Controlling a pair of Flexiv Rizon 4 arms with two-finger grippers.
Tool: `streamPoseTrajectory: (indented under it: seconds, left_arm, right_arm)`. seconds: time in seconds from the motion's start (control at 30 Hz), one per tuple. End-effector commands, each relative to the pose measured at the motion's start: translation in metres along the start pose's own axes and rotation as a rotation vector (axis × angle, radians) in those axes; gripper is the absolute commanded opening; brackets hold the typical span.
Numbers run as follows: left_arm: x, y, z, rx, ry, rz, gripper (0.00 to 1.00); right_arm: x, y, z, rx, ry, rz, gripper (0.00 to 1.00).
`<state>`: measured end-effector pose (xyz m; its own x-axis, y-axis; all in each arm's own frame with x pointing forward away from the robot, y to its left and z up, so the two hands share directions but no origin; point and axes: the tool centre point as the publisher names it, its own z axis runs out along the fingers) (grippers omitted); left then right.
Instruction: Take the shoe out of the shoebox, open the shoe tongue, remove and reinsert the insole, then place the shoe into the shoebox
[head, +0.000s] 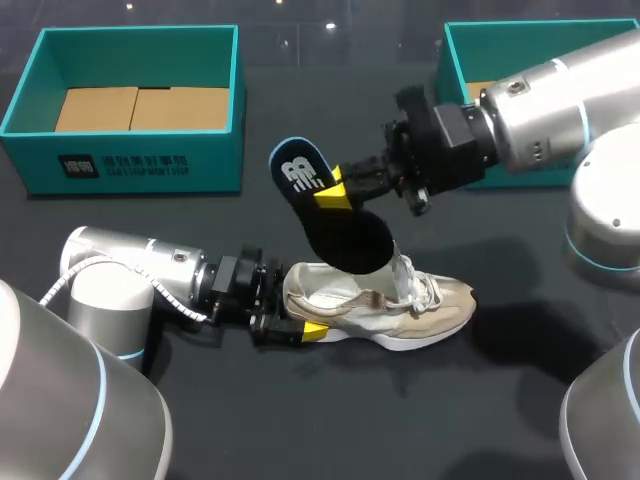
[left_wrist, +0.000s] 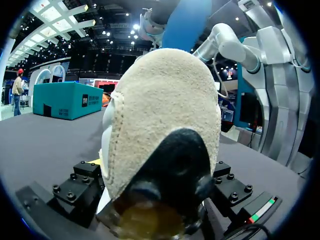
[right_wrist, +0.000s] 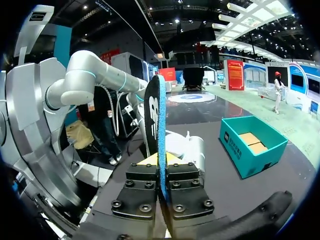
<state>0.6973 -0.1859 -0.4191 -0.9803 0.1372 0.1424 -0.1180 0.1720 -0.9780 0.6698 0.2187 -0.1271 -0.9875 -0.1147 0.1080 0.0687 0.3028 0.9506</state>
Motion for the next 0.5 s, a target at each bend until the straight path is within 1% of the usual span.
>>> streamPoseTrajectory:
  seconds: [0.03,0.4,0.43,0.5]
  left_arm:
    - [0.001,0.002,-0.001,0.0,-0.001,0.0,0.0]
    - [0.001,0.002,-0.001,0.0,-0.001,0.0,0.0]
    - [0.001,0.002,-0.001,0.0,-0.001,0.0,0.0]
    - [0.001,0.002,-0.001,0.0,-0.001,0.0,0.0]
  right_arm:
    - [0.025,-0.006,-0.064,0.006,-0.011,0.013,0.0]
    - [0.025,-0.006,-0.064,0.006,-0.011,0.013,0.0]
    - [0.028,-0.003,-0.068,-0.016,-0.041,0.026,0.0]
    - [0.039,0.001,-0.078,-0.032,-0.079,0.052,0.0]
